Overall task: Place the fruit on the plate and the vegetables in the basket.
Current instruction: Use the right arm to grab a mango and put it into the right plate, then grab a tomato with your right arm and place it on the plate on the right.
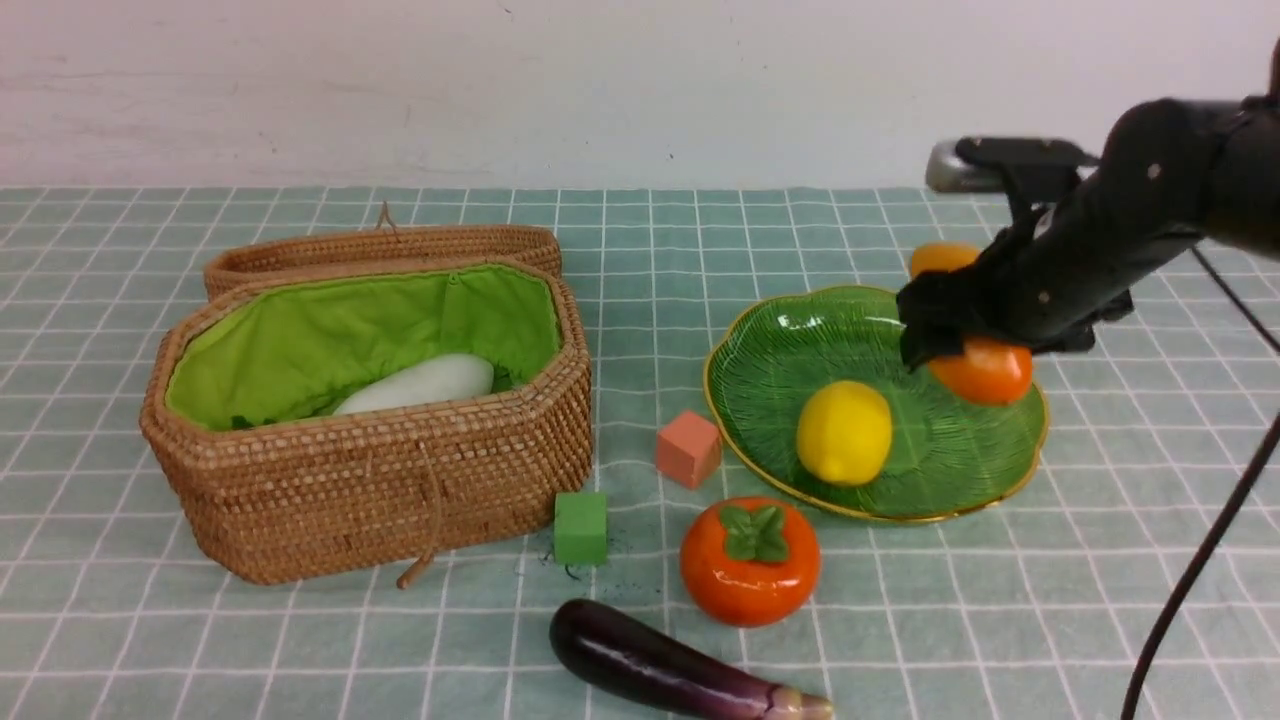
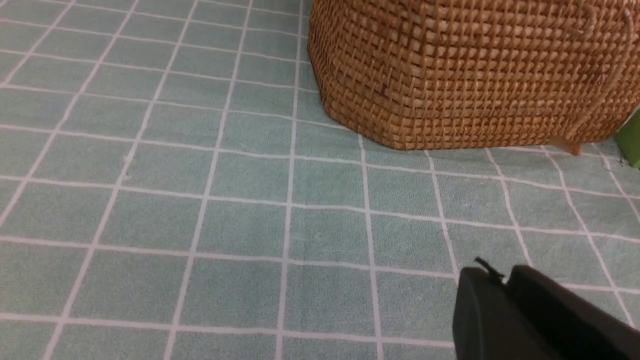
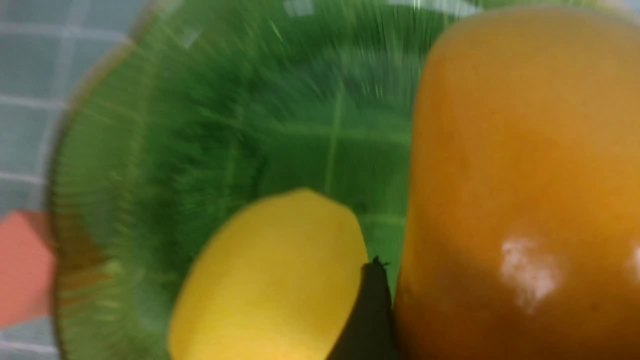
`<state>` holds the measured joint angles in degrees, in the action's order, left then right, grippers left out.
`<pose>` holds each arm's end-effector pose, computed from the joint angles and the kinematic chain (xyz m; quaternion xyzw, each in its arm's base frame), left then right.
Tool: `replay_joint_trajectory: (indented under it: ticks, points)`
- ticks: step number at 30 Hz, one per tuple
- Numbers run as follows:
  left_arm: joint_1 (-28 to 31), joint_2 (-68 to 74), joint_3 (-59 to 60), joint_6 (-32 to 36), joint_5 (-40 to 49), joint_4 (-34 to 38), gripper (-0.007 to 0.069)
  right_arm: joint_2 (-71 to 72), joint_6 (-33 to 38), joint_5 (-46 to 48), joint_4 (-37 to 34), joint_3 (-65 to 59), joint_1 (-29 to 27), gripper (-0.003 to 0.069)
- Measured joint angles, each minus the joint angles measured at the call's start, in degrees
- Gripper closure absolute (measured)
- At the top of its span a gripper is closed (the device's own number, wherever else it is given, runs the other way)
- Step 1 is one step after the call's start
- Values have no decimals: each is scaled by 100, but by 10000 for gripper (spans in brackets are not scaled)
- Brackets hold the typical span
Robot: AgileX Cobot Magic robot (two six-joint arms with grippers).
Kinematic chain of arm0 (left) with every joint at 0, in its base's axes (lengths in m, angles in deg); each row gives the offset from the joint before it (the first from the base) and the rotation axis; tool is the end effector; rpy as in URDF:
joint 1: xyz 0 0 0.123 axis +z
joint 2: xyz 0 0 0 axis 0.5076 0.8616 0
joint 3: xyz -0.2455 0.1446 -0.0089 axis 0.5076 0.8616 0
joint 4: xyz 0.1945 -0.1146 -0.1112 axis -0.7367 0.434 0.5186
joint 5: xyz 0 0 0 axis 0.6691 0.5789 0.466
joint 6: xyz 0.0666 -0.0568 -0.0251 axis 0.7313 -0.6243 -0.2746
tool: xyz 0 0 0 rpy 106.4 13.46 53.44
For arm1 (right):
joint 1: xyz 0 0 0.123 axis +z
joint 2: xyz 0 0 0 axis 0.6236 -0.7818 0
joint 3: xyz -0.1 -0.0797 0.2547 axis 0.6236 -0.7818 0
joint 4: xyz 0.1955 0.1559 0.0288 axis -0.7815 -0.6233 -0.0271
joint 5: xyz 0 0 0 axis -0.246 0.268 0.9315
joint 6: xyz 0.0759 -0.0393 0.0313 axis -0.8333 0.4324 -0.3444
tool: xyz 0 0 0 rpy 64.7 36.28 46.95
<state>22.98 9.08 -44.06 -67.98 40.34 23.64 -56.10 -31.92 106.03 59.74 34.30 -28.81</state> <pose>0.0524 -0.0012 0.1685 -0.0520 0.8099 -0.0755 0.5794 0.4219 0.0817 0.2274 -0.0364 0.9617 0.0859 0.2576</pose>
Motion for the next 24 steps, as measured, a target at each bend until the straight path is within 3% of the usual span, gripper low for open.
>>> replay_joint_trajectory:
  ticks: [6,14,19,20,24]
  points:
    - [0,0,0,0,0,0,557,-10,-74,128,-35,0,0,-20]
    - [0,0,0,0,0,0,553,719,234,385,18,0,94,13]
    - [0,0,0,0,0,0,549,1286,993,1035,-125,0,828,48]
    - [0,0,0,0,0,0,547,1365,995,1201,-288,0,1218,53]
    - [0,0,0,0,0,0,543,1317,370,1265,-716,-225,1727,57]
